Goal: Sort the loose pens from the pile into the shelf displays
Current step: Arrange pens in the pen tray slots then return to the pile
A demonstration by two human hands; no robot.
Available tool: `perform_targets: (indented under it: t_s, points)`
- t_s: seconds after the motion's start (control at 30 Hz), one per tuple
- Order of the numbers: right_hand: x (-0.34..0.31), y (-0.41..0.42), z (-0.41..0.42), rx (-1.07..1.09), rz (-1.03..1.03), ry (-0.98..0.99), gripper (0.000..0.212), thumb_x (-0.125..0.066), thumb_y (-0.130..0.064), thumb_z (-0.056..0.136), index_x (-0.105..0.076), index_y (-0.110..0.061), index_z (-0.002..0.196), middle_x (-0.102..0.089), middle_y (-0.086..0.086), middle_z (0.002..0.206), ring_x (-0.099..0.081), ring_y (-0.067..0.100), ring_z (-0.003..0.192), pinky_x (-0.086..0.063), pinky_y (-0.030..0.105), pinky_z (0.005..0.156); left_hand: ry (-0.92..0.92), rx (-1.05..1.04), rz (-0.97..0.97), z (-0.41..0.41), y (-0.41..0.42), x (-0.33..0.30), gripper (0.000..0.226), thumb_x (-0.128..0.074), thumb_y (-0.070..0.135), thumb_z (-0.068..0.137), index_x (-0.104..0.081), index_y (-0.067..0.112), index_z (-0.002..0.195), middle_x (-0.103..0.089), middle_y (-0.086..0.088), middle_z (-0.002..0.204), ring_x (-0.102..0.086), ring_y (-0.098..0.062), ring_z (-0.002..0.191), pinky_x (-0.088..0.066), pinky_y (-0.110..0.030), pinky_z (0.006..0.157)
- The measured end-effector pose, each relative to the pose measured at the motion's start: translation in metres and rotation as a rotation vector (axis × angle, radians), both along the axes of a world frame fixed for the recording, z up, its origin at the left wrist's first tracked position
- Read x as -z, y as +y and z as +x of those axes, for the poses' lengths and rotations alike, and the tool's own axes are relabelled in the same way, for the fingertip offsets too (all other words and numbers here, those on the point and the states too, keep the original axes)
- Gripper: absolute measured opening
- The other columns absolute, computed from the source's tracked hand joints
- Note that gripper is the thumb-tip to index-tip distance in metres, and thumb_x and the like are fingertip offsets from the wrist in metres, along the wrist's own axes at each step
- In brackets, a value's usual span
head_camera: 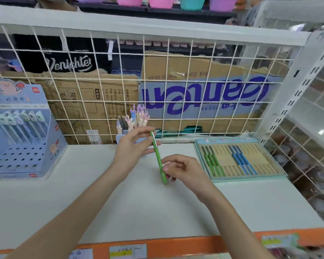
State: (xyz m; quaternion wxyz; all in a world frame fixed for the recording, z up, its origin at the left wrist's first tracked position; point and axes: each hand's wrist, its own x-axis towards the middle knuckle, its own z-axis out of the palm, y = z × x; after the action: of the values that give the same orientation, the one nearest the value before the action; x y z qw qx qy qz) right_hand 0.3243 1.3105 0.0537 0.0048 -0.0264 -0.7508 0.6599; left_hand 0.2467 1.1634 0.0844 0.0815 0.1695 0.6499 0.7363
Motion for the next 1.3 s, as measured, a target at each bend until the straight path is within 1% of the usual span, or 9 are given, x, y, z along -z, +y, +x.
perform_targets:
  t_s: [0.2,0.33,0.4,0.57,0.7,0.87,1.07,1.17,1.3]
  points:
    - [0.003,0.045,0.027,0.175,0.021,0.008,0.015,-0.062,0.001,0.086,-0.067,-0.001,0.1,-0.064,0.001,0.071,-0.055,0.0,0.054,-0.043,0.014,0.054,0.008,0.206,-0.01,0.015,0.064,0.012,0.022,-0.053,-0.003,0.09,-0.06,0.01,0.106,-0.064,-0.006,0.105,-0.07,-0.015,0.084,-0.055,-0.02,0.07]
    - [-0.002,0.082,0.035,0.296,0.05,0.029,0.013,-0.064,0.003,0.083,-0.065,-0.008,0.091,-0.061,0.0,0.069,-0.055,-0.003,0.054,-0.043,0.012,0.056,0.141,0.272,-0.053,0.019,0.107,0.018,0.032,-0.056,-0.004,0.088,-0.057,0.016,0.113,-0.064,0.005,0.104,-0.062,0.001,0.096,-0.049,-0.017,0.083]
    - [-0.004,0.105,0.034,0.36,0.094,0.034,0.014,-0.066,0.003,0.081,-0.064,-0.01,0.087,-0.06,-0.001,0.068,-0.055,-0.003,0.055,-0.045,0.012,0.058,0.173,0.295,-0.084,0.02,0.122,0.027,0.04,-0.056,0.001,0.09,-0.048,0.022,0.123,-0.061,0.006,0.111,-0.058,0.0,0.106,-0.044,-0.013,0.09]
    - [-0.004,0.161,0.017,0.513,0.197,0.034,0.014,-0.067,-0.002,0.083,-0.063,-0.003,0.096,-0.062,0.002,0.066,-0.056,-0.004,0.049,-0.045,0.015,0.051,0.488,0.207,-0.432,0.02,0.135,0.073,0.049,-0.057,0.016,0.092,-0.039,0.023,0.137,-0.048,0.008,0.134,-0.039,0.004,0.122,-0.024,-0.001,0.098]
    - [0.007,0.184,-0.004,0.506,0.254,-0.024,0.02,-0.068,-0.001,0.081,-0.063,0.004,0.1,-0.06,-0.002,0.06,-0.053,-0.008,0.044,-0.041,0.007,0.05,0.773,0.282,-0.652,0.018,0.136,0.106,0.054,-0.051,0.04,0.092,-0.036,0.022,0.14,-0.034,0.01,0.142,-0.023,0.003,0.13,-0.017,-0.029,0.115]
    - [0.032,0.194,-0.023,0.408,0.328,-0.117,0.014,-0.068,-0.002,0.081,-0.066,0.006,0.093,-0.054,0.005,0.061,-0.047,-0.003,0.048,-0.036,0.007,0.052,1.037,0.293,-0.748,0.014,0.146,0.128,0.054,-0.04,0.049,0.09,-0.045,0.018,0.134,-0.046,-0.005,0.14,-0.025,-0.015,0.134,-0.012,-0.048,0.109]
    - [0.053,0.2,-0.03,0.376,0.316,-0.162,0.017,-0.072,-0.006,0.08,-0.068,0.004,0.093,-0.055,-0.002,0.064,-0.047,0.001,0.056,-0.038,0.009,0.06,1.085,0.284,-0.75,0.016,0.161,0.142,0.045,-0.04,0.046,0.092,-0.042,0.023,0.131,-0.05,-0.006,0.136,-0.03,-0.021,0.134,-0.02,-0.043,0.113]
    - [0.058,0.201,-0.032,0.341,0.358,-0.169,0.015,-0.071,-0.006,0.08,-0.069,0.002,0.093,-0.056,-0.008,0.064,-0.049,-0.008,0.048,-0.038,0.004,0.056,1.09,0.285,-0.75,0.015,0.165,0.145,0.044,-0.043,0.044,0.093,-0.05,0.02,0.129,-0.05,-0.007,0.135,-0.032,-0.024,0.134,-0.02,-0.045,0.111]
    - [0.063,0.195,-0.032,0.305,0.485,-0.171,0.012,-0.07,-0.008,0.082,-0.071,0.001,0.09,-0.065,0.006,0.075,-0.051,0.0,0.057,-0.04,0.015,0.06,1.091,0.31,-0.762,0.013,0.167,0.147,0.043,-0.04,0.044,0.095,-0.053,0.02,0.127,-0.05,-0.006,0.136,-0.029,-0.023,0.136,-0.014,-0.042,0.114]
